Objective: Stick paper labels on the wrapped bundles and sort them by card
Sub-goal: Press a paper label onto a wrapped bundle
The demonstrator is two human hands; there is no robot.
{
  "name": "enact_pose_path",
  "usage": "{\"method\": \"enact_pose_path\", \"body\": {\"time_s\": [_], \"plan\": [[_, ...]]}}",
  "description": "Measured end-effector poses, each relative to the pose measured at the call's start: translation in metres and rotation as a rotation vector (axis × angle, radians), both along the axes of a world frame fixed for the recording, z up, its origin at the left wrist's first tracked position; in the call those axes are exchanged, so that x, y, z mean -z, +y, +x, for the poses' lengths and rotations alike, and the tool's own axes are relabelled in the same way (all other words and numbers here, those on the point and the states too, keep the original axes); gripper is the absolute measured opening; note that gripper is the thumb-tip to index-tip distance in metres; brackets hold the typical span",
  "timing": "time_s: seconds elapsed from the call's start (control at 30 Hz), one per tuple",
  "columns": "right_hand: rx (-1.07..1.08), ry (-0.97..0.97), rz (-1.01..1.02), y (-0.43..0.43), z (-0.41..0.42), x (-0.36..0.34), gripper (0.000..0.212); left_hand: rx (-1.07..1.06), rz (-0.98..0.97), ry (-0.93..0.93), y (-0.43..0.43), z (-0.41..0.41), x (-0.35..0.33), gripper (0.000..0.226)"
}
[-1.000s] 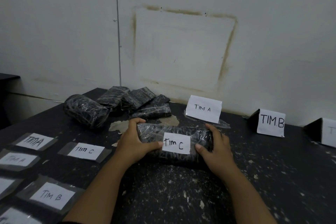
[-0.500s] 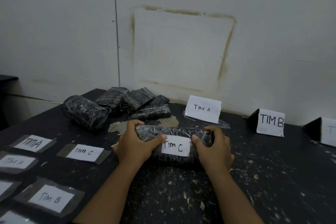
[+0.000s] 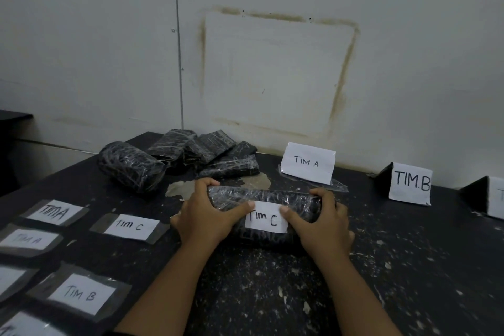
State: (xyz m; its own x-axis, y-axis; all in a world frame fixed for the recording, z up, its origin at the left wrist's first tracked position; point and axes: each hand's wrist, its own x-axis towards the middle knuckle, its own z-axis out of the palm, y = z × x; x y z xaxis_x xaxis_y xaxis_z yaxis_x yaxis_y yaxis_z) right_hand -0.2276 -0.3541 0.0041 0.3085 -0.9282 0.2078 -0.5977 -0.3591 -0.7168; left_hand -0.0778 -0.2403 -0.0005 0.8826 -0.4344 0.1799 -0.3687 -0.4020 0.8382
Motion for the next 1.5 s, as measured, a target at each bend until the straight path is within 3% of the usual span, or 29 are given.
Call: {"method": "enact_pose_path", "body": {"time_s": [0.13,0.27,0.33,0.43,0.5,0.63,0.8,0.93,1.03,1.17,1.33,1.43,1.5], "plan": [[-0.06,-0.111,0.036,-0.007,-0.002,0.001,0.044,0.025,-0.019,0.038,0.001,0.004,-0.001,0.054],[-0.085,-0.12,-0.015,-0.004,-0.007,0.003,0.042,0.126,-0.059,0.087,0.008,0.009,-0.003,0.05],[-0.101,-0.086,-0.017,-0.002,-0.01,0.002,0.052,0.179,-0.027,0.087,0.011,0.011,-0.002,0.066],[-0.117,0.118,-0.036,0.003,-0.01,0.001,0.095,0.209,0.081,-0.019,0.013,0.011,-0.001,0.094],[-0.121,0.182,-0.025,0.003,-0.008,-0.001,0.109,0.195,0.112,-0.054,0.012,0.009,-0.001,0.098],[-0.189,0.084,0.087,-0.007,-0.011,-0.001,0.096,0.218,0.12,0.006,0.011,0.012,-0.004,0.084],[-0.28,0.027,0.1,-0.011,-0.019,0.002,0.087,0.35,-0.013,0.123,0.014,0.021,0.001,0.078],[-0.18,0.16,0.004,0.0,-0.014,0.003,0.113,0.374,-0.013,0.104,0.016,0.022,0.003,0.08],[-0.107,0.259,-0.052,0.007,-0.008,0.002,0.126,0.212,0.116,-0.055,0.013,0.01,0.0,0.099],[-0.143,0.219,0.022,-0.001,-0.009,-0.001,0.12,0.108,0.206,-0.14,0.009,0.004,-0.001,0.111],[-0.271,0.06,0.126,-0.012,-0.018,0.001,0.104,0.156,0.182,-0.092,0.009,0.009,0.0,0.098],[-0.227,0.124,0.074,-0.007,-0.017,0.002,0.099,0.154,0.156,-0.108,0.009,0.009,0.003,0.092],[-0.144,0.198,0.006,0.002,-0.012,0.003,0.109,0.143,0.158,-0.128,0.009,0.008,0.004,0.094]]}}
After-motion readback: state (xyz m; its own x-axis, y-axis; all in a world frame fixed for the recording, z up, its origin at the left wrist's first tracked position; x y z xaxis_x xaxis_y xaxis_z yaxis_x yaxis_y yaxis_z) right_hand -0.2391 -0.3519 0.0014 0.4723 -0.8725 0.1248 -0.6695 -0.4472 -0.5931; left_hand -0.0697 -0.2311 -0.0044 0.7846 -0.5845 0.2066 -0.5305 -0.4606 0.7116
